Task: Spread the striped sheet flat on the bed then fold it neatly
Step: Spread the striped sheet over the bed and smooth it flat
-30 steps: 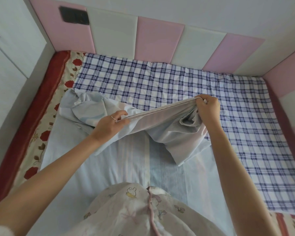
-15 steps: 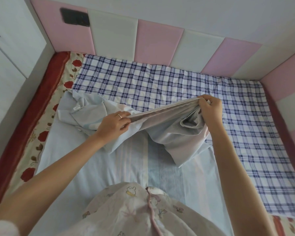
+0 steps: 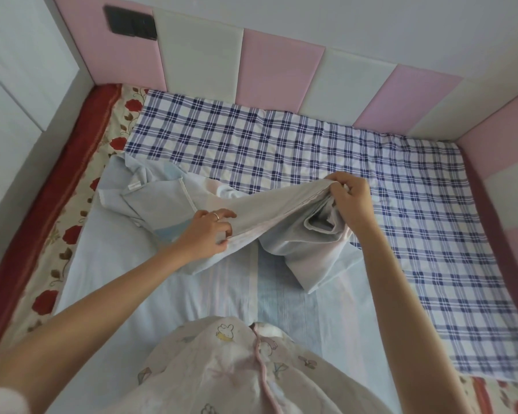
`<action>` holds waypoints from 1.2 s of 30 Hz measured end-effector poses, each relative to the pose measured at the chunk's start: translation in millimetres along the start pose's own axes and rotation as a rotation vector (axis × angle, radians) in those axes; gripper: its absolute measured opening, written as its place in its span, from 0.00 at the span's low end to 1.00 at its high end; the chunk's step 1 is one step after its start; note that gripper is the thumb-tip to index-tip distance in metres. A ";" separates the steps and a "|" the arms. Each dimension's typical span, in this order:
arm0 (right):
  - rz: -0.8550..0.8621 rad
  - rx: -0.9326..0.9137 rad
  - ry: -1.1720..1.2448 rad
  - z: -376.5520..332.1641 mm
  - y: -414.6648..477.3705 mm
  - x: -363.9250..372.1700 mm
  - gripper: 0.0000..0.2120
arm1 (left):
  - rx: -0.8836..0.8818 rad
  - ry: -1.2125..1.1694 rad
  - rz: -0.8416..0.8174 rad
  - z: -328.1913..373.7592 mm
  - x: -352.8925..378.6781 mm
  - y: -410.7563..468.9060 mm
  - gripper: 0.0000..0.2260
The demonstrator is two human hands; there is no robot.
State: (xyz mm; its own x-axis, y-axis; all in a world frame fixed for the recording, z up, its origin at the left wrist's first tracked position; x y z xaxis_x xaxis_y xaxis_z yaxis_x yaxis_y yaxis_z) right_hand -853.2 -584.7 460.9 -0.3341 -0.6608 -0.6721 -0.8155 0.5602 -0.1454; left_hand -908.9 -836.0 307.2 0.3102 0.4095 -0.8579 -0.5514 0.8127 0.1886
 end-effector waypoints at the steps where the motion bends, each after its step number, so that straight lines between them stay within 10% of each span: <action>1: 0.003 -0.023 -0.024 -1.8 -3.5 -0.8 0.14 | 0.001 -0.001 0.019 4.9 7.0 -2.0 0.06; 13: 0.042 -0.141 -0.093 0.7 -43.3 5.5 0.09 | -0.124 -0.052 0.164 67.0 71.1 -7.5 0.24; 23: 0.118 -0.075 -0.128 11.8 -42.6 -3.9 0.11 | -0.088 -0.020 0.461 64.2 40.0 -20.0 0.05; 36: 0.097 -0.009 -0.259 19.9 -21.5 6.9 0.08 | 0.020 0.064 0.478 30.9 -113.7 -14.6 0.10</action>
State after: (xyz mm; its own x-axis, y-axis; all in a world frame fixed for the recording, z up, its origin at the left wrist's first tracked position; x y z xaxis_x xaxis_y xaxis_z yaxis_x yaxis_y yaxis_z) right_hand -828.6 -591.3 445.0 -0.2795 -0.4541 -0.8460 -0.7902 0.6093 -0.0660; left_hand -912.2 -881.6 416.8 -0.0228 0.7131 -0.7006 -0.6055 0.5478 0.5773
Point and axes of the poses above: each hand's wrist, its own y-axis towards the middle knuckle, its own x-axis out of the palm, z = x × y, the point moved 9 cm from there along y, towards the middle knuckle, and after that the axes turned 9 degrees about x, right-handed, at the moved point
